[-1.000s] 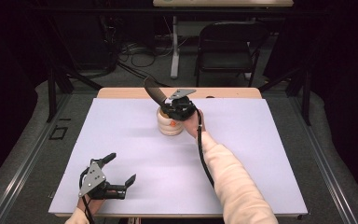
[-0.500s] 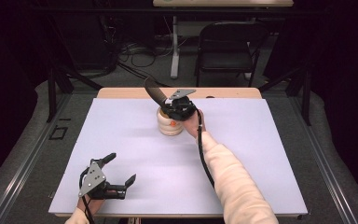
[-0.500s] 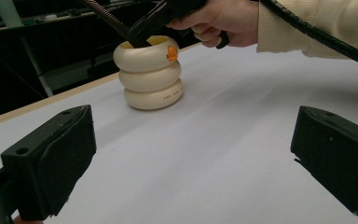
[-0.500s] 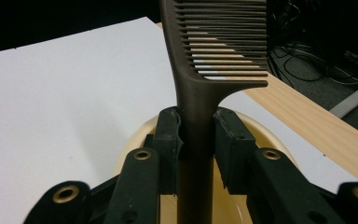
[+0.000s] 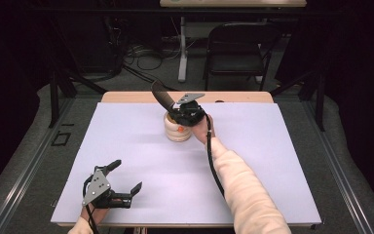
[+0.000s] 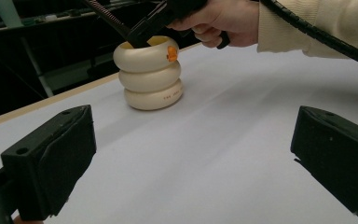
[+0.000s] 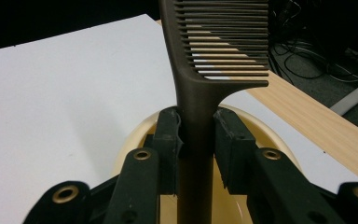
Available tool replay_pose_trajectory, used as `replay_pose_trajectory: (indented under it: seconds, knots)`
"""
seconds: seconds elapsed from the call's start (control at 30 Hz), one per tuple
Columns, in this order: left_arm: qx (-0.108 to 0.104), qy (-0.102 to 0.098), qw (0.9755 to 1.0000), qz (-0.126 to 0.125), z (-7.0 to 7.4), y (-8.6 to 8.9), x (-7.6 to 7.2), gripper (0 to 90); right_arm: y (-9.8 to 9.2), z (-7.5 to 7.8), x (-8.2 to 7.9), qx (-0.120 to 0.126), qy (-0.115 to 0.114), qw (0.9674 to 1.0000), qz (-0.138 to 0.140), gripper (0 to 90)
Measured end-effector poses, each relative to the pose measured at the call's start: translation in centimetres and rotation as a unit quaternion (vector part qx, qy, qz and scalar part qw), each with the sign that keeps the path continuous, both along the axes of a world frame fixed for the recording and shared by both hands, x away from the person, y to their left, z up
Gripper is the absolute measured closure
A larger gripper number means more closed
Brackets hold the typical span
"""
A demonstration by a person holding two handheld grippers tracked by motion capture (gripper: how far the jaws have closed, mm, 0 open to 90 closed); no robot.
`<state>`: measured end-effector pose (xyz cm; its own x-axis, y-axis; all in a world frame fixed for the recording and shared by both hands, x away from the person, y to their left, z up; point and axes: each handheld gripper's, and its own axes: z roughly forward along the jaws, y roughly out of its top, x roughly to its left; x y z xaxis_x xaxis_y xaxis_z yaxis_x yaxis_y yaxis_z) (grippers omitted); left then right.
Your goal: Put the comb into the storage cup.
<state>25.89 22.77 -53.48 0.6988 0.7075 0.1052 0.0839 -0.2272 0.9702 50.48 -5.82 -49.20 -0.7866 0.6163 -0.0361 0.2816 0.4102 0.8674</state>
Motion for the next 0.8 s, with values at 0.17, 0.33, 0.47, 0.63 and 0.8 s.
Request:
replay_pose_trajectory:
  seconds: [0.17, 0.33, 0.47, 0.63, 0.8]
  knots:
    - [0.001, 0.000, 1.0000, -0.001, 0.00, 0.00, 0.01, 0.1, -0.01, 0.01, 0.00, -0.001, 0.000, 1.0000, 0.001, 71.5]
    - [0.001, 0.000, 1.0000, 0.000, -0.01, -0.01, 0.01, 0.1, -0.01, 0.00, 0.01, -0.001, 0.001, 1.0000, 0.001, 71.4]
    - [0.000, 0.000, 1.0000, 0.000, 0.00, 0.00, 0.00, 0.1, 0.01, 0.02, 0.02, -0.004, 0.000, 1.0000, 0.002, 71.4]
    - [0.001, 0.000, 1.0000, -0.001, 0.00, 0.00, 0.01, 0.1, 0.03, 0.02, 0.00, -0.006, 0.001, 1.0000, 0.003, 71.3]
    - [0.002, 0.000, 1.0000, -0.001, 0.00, 0.00, 0.02, 0.1, 0.01, 0.05, -0.01, -0.010, 0.003, 0.9999, 0.002, 70.9]
